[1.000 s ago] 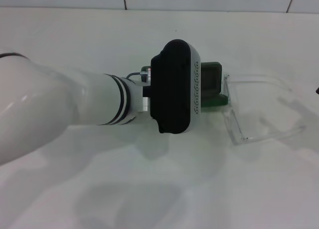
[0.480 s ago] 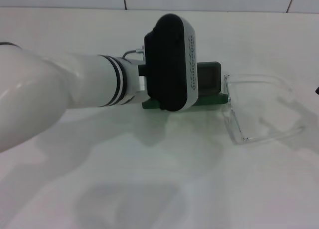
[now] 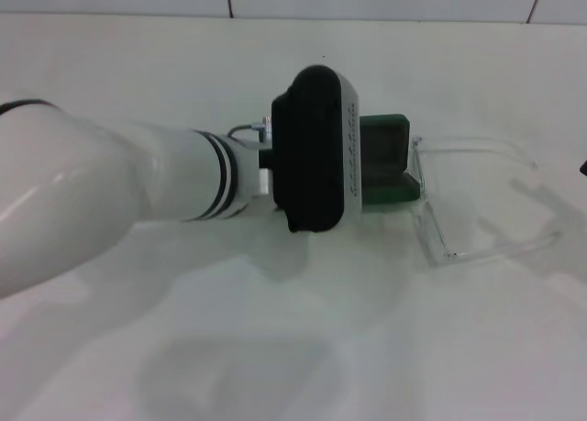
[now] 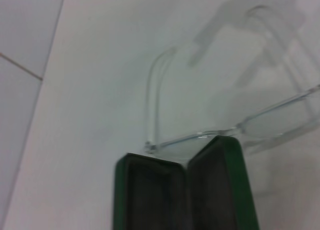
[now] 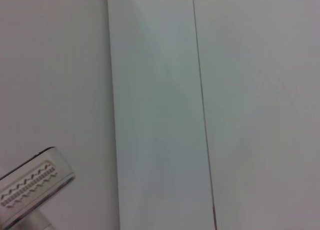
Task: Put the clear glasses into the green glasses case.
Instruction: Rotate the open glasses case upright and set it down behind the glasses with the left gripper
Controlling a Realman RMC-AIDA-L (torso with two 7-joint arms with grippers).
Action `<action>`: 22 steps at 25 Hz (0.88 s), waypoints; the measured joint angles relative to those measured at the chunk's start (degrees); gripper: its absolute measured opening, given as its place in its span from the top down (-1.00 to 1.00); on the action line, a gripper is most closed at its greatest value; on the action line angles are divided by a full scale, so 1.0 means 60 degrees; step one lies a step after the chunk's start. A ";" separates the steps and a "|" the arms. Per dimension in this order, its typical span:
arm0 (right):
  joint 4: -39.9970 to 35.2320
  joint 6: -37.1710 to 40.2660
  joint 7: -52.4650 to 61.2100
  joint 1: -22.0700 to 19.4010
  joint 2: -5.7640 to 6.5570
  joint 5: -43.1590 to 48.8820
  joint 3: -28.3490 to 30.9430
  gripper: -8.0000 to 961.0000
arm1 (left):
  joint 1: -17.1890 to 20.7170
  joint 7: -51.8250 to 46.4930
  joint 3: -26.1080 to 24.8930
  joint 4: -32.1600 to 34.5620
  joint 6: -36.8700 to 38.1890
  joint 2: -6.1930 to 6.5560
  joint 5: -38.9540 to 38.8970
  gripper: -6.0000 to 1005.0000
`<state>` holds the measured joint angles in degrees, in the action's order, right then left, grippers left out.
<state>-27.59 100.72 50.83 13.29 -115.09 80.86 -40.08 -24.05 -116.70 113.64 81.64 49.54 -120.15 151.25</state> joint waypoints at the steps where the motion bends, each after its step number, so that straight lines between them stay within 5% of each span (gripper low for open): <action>1: 0.0000 0.0000 -0.0001 0.0005 0.0001 0.0000 0.0000 -0.60 | 0.0000 0.0000 0.0000 0.0000 0.0000 0.0000 0.0000 0.89; 10: -0.0001 0.0000 -0.0005 0.0041 0.0001 0.0000 0.0000 -0.60 | 0.0673 -0.0120 0.0677 0.0457 0.0360 0.0006 -0.0219 0.88; 16: -0.0063 0.0001 -0.0002 0.0041 -0.0004 -0.0001 0.0000 -0.60 | 0.1585 -0.0038 0.0790 0.1875 0.0175 0.0038 -0.0430 0.87; 22: -0.0102 -0.0122 0.0238 0.0081 0.0073 -0.0024 0.0000 -0.60 | 0.2058 0.0242 -0.0439 0.3463 0.0799 0.0087 -0.2437 0.86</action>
<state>-28.20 99.99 52.26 13.78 -114.65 80.72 -40.08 -11.70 -115.25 111.00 102.42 54.33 -119.63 136.63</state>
